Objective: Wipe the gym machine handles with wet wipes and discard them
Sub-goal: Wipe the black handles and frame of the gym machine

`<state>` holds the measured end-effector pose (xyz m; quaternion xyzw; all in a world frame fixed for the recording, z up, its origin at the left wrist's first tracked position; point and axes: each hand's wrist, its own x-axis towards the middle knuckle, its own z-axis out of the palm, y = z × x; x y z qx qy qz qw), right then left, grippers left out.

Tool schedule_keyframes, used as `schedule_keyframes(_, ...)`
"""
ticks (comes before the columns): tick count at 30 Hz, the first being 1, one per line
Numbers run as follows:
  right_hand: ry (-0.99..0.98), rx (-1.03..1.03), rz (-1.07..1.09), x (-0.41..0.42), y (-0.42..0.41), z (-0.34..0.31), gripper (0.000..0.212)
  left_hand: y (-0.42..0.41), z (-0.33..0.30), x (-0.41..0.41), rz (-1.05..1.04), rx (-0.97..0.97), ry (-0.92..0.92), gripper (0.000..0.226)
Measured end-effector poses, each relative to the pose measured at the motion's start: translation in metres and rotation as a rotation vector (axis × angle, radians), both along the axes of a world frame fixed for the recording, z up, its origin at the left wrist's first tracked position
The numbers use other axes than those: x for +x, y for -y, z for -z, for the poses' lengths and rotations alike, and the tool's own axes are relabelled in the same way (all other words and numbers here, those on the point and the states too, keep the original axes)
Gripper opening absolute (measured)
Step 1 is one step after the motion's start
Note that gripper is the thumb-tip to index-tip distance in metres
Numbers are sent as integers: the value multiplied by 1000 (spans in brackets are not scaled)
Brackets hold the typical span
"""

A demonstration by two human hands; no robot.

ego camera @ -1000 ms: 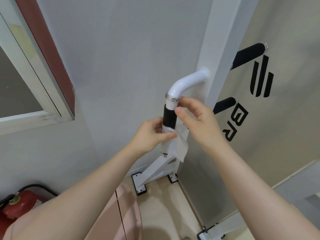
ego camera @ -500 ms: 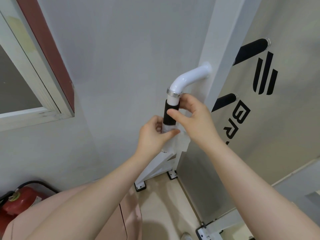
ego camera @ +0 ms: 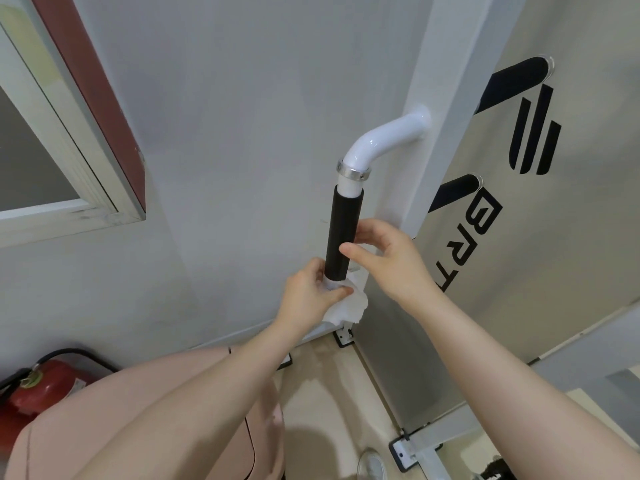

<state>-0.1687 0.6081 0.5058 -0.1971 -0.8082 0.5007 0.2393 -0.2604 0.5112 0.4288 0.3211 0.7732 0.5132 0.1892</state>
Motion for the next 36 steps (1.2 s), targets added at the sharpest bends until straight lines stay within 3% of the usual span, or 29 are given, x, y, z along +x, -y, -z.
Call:
schedule_keyframes(6,-29,-44,1,1,2,4,23,1,-34,-6,5,198,60,27)
schedule_keyframes(11,-35,-11,0,2,3,6,26,7,-13,-1,21,97,78,27)
schedule_keyframes(14,-44,9,9,2,4,4,20,2,-35,0,-8,190,39,25)
schedule_keyframes(20,-238,-551,164,-2,3,-15,21,-7,-125,-3,4,459,60,19)
schedule_keyframes(24,-301,-602,182,3,9,-20,39,-9,-124,3,-4,408,78,27)
schedule_keyframes(27,-338,-467,271,10,12,-15,34,-10,-106,0,-33,339,28,27)
schedule_keyframes(31,-313,-72,373,21,19,-8,15,-7,-72,0,-19,183,16,31)
schedule_keyframes(34,-189,89,340,20,31,0,15,-10,-64,3,-107,156,4,26)
schedule_keyframes(36,-71,104,220,17,44,11,30,-14,-69,5,-159,173,-18,22)
